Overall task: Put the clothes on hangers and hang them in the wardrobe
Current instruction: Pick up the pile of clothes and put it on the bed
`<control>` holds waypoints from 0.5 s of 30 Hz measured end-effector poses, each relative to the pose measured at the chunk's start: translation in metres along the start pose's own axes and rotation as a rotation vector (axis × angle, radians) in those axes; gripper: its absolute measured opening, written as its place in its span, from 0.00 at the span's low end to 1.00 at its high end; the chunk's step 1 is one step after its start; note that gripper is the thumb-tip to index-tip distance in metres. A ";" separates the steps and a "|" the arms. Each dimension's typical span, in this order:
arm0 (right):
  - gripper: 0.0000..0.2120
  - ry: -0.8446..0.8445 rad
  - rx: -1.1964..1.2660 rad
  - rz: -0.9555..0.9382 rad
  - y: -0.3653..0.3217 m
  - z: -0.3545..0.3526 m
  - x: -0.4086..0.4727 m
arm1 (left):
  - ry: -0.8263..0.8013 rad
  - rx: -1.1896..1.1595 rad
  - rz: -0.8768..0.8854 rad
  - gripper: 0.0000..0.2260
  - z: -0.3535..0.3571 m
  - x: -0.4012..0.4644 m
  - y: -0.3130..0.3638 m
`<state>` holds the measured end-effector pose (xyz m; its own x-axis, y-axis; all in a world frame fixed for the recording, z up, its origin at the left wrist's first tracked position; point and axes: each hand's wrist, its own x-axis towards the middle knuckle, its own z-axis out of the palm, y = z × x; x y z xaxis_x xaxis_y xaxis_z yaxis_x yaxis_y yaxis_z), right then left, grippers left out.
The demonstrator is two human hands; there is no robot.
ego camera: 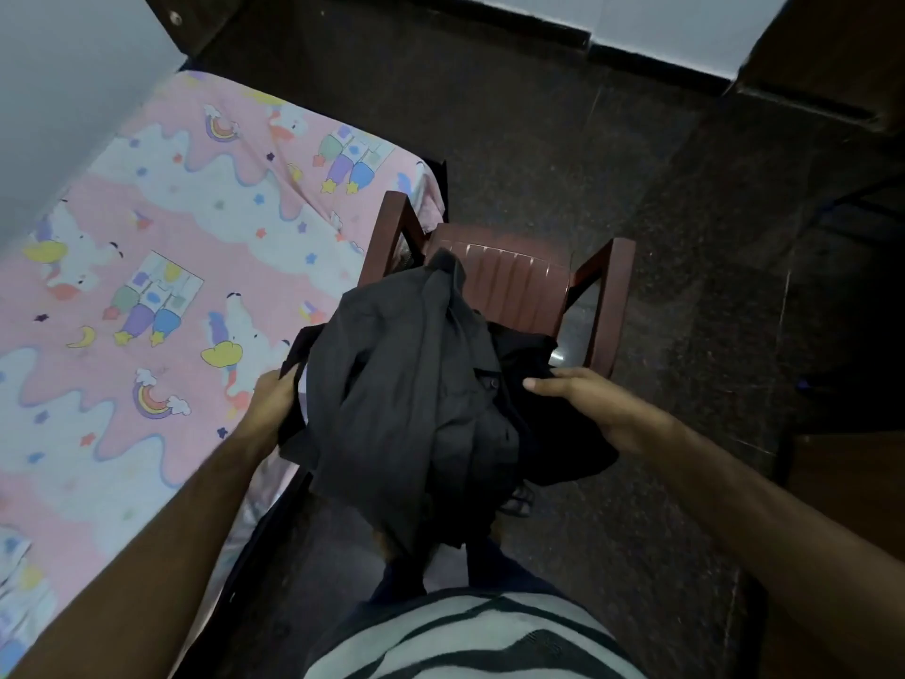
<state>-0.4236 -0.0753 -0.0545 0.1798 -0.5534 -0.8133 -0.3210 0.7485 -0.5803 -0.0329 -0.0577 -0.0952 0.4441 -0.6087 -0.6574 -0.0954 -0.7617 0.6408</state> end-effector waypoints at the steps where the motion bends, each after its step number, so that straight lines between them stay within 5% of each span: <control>1: 0.20 -0.005 -0.028 -0.062 0.006 0.004 0.002 | 0.031 -0.035 0.015 0.12 -0.001 -0.007 0.001; 4: 0.36 0.059 -0.318 -0.182 0.018 0.006 0.006 | 0.028 -0.175 0.016 0.08 -0.009 -0.026 -0.002; 8: 0.48 -0.124 -0.326 -0.131 0.009 0.008 0.010 | -0.134 -0.202 0.082 0.12 -0.017 -0.048 -0.008; 11: 0.52 -0.130 -0.263 -0.114 -0.002 0.016 0.013 | -0.326 -0.045 0.220 0.33 -0.015 -0.072 -0.008; 13: 0.58 -0.128 -0.167 -0.083 -0.005 0.017 0.016 | -0.314 0.119 0.257 0.52 -0.008 -0.084 -0.010; 15: 0.63 -0.108 -0.055 -0.054 -0.006 0.019 0.018 | -0.269 0.227 0.254 0.59 -0.001 -0.092 -0.012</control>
<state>-0.4007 -0.0831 -0.0664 0.2959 -0.5479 -0.7824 -0.3579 0.6958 -0.6227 -0.0716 0.0076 -0.0427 0.1364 -0.7967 -0.5888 -0.3785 -0.5912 0.7122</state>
